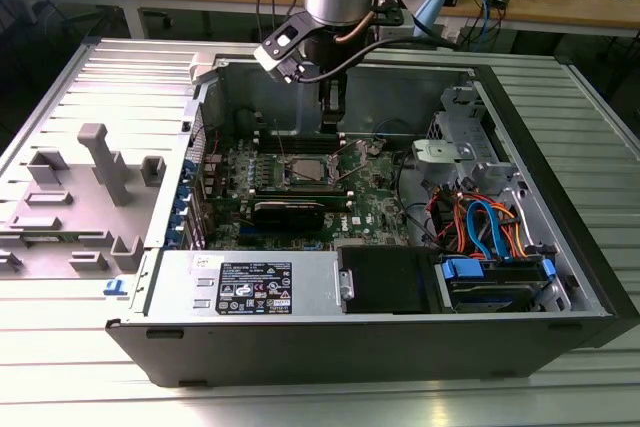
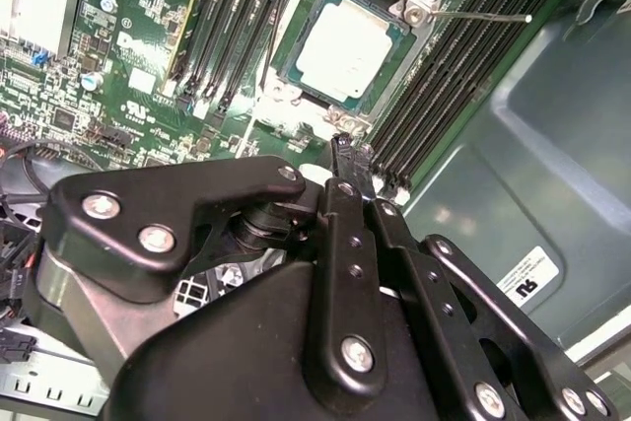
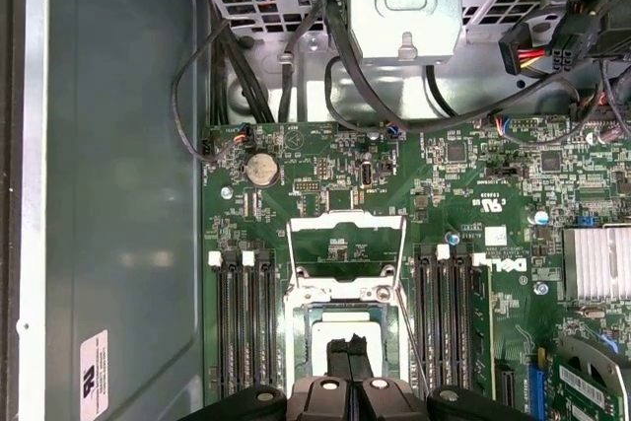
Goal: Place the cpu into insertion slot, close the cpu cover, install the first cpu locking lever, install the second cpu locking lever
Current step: 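Close the cpu cover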
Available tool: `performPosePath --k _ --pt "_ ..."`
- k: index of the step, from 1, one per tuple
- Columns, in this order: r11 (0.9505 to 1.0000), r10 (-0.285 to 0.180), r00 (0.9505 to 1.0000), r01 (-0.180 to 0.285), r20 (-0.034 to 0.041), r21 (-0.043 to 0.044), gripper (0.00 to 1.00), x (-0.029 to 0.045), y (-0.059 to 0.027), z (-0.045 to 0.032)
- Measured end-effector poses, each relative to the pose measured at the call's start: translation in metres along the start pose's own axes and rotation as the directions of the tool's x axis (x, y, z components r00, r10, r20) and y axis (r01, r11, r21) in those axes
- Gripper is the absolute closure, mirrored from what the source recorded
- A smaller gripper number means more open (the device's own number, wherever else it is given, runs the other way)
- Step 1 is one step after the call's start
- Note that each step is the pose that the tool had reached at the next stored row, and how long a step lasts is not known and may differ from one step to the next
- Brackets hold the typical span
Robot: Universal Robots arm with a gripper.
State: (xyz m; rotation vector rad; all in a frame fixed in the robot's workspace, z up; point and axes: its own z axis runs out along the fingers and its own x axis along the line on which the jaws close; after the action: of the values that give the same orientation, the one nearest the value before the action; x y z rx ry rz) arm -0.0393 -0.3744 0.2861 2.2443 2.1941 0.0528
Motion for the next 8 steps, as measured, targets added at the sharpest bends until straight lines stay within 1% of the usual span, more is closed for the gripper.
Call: performPosePath --k 8 --pt "1.0 0.0 1.0 0.0 0.0 0.0 0.89 0.0001 0.0047 0.0001"
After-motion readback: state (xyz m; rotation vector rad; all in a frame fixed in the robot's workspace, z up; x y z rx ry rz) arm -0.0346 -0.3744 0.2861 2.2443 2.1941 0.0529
